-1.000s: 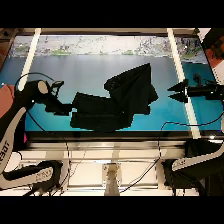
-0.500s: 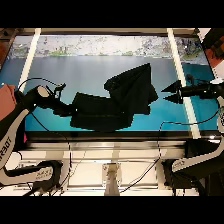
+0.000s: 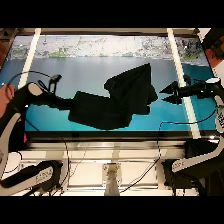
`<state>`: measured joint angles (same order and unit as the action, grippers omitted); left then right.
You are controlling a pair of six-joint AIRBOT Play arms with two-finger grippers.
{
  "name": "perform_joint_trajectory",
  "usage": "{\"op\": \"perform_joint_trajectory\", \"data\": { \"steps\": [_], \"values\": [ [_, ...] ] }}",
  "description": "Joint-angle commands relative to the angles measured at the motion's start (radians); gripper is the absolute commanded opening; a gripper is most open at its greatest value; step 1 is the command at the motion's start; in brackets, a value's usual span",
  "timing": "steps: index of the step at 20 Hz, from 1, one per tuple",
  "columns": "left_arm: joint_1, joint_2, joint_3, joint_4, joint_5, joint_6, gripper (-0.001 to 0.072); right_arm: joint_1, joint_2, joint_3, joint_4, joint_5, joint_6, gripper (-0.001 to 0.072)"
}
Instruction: Fold the clothes and pants, and hang the long-sleeved shirts on hangers.
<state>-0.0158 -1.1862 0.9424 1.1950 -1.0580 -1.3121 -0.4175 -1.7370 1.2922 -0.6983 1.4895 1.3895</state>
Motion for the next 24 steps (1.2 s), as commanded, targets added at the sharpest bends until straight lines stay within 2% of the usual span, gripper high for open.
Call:
{"op": "perform_joint_trajectory", "data": {
  "steps": [1,3,7,9,10,13,15,17,19,21,22,24],
  "values": [
    [0.0,0.195,0.017,0.359,0.073,-0.224,0.0018,0.048,-0.003,0.0,0.018,-0.01,0.013,0.0528],
    [0.0,0.288,0.017,0.534,0.079,-0.336,0.0018,0.083,-0.003,0.0,0.025,-0.009,0.013,0.0528],
    [-0.028,0.352,0.017,0.513,0.079,-0.349,0.0018,0.176,-0.003,0.0,0.012,0.005,0.013,0.0528],
    [-0.061,0.343,0.017,0.514,0.079,-0.349,0.0018,0.231,-0.006,0.0,-0.043,-0.028,0.013,0.0516],
    [-0.074,0.336,0.017,0.515,0.079,-0.349,0.0019,0.254,-0.008,0.0,-0.07,-0.051,0.013,0.0449],
    [-0.108,0.31,0.017,0.514,0.079,-0.349,0.0019,0.287,-0.009,0.0,-0.105,-0.128,0.016,0.003],
    [-0.114,0.293,0.019,0.561,0.087,-0.349,0.0018,0.27,-0.008,0.019,-0.112,-0.127,0.048,0.0026],
    [-0.107,0.285,0.063,0.644,0.102,-0.365,0.0018,0.221,0.002,0.093,-0.116,-0.142,0.122,0.0025],
    [-0.097,0.279,0.167,0.718,0.157,-0.421,0.0018,0.165,0.021,0.231,-0.053,-0.198,0.193,0.0025],
    [-0.082,0.261,0.3,0.719,0.273,-0.42,0.0018,0.137,0.035,0.417,0.037,-0.283,0.214,0.0025],
    [-0.082,0.248,0.362,0.719,0.316,-0.421,0.0017,0.137,0.036,0.531,0.034,-0.319,0.224,0.0025],
    [-0.082,0.215,0.465,0.72,0.337,-0.416,0.0017,0.15,0.036,0.724,-0.063,-0.349,0.255,0.0025]
  ]
}}
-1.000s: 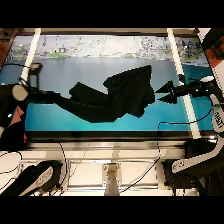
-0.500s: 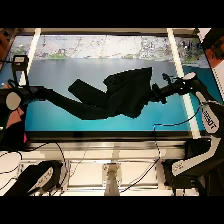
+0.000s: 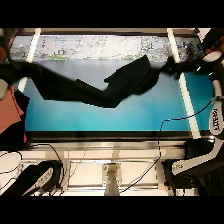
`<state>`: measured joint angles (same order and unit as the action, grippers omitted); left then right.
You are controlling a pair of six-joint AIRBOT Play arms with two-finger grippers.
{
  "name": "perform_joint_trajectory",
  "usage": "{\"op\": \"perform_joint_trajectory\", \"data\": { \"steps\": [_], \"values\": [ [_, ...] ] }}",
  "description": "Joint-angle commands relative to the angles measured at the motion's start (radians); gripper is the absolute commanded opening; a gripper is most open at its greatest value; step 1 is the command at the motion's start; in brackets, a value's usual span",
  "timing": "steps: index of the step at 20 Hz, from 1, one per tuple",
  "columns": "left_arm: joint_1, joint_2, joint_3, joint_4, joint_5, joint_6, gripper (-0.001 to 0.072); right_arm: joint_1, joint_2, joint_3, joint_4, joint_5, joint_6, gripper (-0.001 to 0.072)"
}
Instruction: Fold the clothes and pants, and hang the long-sleeved shirts on hangers.
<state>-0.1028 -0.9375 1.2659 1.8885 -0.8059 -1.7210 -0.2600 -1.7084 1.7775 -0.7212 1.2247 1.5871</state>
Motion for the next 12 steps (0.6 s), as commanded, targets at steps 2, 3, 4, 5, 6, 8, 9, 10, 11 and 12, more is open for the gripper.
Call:
{"op": "perform_joint_trajectory", "data": {
  "steps": [2,3,4,5,6,8,9,10,11,12],
  "values": [
    [0.005,-0.051,0.169,0.042,0.082,-0.007,0.0018,-0.001,0.015,0.33,-0.169,-0.083,0.101,0.0025],
    [0.005,-0.059,0.169,0.041,0.052,-0.007,0.0017,-0.005,0.027,0.318,-0.197,-0.073,0.105,0.0025],
    [0.005,-0.07,0.169,0.041,-0.003,-0.007,0.0018,-0.01,0.032,0.299,-0.225,-0.042,0.106,0.0025],
    [0.005,-0.08,0.169,0.041,-0.074,0.002,0.0018,-0.011,0.032,0.276,-0.263,0.006,0.107,0.0026],
    [0.005,-0.09,0.169,0.041,-0.134,0.036,0.0018,-0.01,0.032,0.251,-0.304,0.047,0.107,0.0026],
    [0.005,-0.104,0.168,0.04,-0.243,0.093,0.0018,-0.01,0.031,0.212,-0.381,0.122,0.106,0.0026],
    [0.005,-0.107,0.166,0.037,-0.317,0.108,0.0018,-0.01,0.027,0.21,-0.447,0.169,0.107,0.0026],
    [0.005,-0.106,0.158,0.037,-0.387,0.123,0.0018,-0.01,0.025,0.21,-0.541,0.224,0.107,0.0026],
    [0.005,-0.104,0.143,0.023,-0.449,0.156,0.0018,-0.011,0.025,0.21,-0.625,0.271,0.106,0.0025],
    [0.005,-0.099,0.125,0.006,-0.476,0.187,0.0018,-0.016,0.025,0.21,-0.667,0.303,0.106,0.0025]
  ]
}}
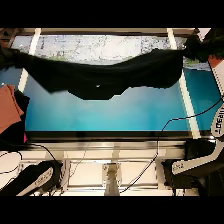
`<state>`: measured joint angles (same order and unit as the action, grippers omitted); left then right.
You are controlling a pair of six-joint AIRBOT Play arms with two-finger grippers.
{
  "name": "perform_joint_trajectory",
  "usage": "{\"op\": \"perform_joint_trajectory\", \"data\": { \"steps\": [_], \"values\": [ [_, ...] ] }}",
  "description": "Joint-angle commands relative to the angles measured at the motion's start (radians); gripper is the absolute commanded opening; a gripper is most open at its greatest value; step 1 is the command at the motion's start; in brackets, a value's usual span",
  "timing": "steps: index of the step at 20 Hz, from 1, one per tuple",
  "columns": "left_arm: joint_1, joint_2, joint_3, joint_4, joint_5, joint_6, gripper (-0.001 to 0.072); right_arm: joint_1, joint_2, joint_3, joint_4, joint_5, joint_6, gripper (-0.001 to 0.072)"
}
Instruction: Fold the clothes and pants, and hang the long-sleeved shirts on hangers.
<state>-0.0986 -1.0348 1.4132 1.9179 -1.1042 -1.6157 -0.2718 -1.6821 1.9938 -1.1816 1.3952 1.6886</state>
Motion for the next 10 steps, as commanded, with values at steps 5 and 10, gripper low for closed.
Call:
{"op": "perform_joint_trajectory", "data": {
  "steps": [5,10],
  "values": [
    [0.0,0.03,-0.151,-0.149,-0.172,0.113,0.0018,-0.04,-0.001,-0.006,-0.211,0.25,-0.053,0.0025],
    [-0.001,0.08,-0.286,-0.176,-0.142,0.114,0.0018,-0.005,-0.001,-0.006,-0.183,0.295,-0.068,0.0025]
  ]
}}
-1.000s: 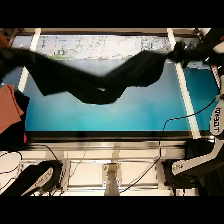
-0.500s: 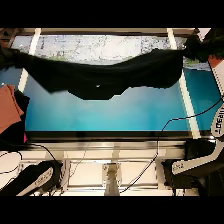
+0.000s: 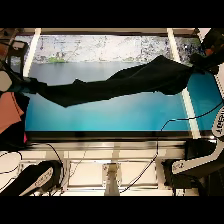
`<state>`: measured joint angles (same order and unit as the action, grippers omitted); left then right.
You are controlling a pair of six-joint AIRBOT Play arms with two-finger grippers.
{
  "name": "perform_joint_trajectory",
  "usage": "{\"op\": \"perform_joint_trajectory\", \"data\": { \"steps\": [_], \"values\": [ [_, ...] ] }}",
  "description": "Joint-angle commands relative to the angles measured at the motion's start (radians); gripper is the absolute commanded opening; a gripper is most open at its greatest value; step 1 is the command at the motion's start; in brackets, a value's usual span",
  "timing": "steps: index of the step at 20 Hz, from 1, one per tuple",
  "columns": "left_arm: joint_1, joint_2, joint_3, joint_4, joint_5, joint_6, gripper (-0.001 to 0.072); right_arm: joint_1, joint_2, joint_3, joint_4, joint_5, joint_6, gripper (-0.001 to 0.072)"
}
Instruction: Fold the clothes and pants, and hang the long-sleeved shirts on hangers.
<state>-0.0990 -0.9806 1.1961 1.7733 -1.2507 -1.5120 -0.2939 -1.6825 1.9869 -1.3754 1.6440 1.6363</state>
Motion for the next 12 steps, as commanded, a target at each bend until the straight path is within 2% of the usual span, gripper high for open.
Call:
{"op": "perform_joint_trajectory", "data": {
  "steps": [1,3,4,5,6,7,8,9,12],
  "values": [
    [-0.001,0.03,-0.085,-0.032,0.006,0.01,0.0017,0.032,-0.002,0.0,0.028,0.062,-0.015,0.0025],
    [-0.001,0.029,-0.112,-0.061,0.067,0.01,0.0019,0.063,-0.004,0.0,0.034,0.106,-0.014,0.0028],
    [-0.001,0.026,-0.126,-0.101,0.144,0.01,0.0019,0.076,-0.005,0.0,0.036,0.104,0.003,0.0126],
    [-0.001,0.016,-0.132,-0.154,0.223,0.01,0.0019,0.084,-0.005,0.0,0.033,0.083,0.024,0.0427],
    [-0.001,-0.004,-0.133,-0.207,0.311,0.01,0.002,0.09,-0.005,0.002,0.028,0.066,0.023,0.067],
    [-0.001,-0.028,-0.133,-0.232,0.389,0.01,0.0079,0.09,-0.006,0.006,0.011,0.062,0.023,0.0684],
    [-0.001,-0.06,-0.133,-0.232,0.467,0.009,0.0261,0.09,-0.005,0.011,-0.008,0.057,0.023,0.0684],
    [0.0,-0.095,-0.133,-0.231,0.529,0.008,0.0412,0.087,-0.005,0.012,-0.022,0.056,0.023,0.0684],
    [0.021,-0.207,-0.133,-0.23,0.597,0.008,0.0432,0.082,-0.005,0.011,-0.024,0.04,0.021,0.0683]
  ]
}}
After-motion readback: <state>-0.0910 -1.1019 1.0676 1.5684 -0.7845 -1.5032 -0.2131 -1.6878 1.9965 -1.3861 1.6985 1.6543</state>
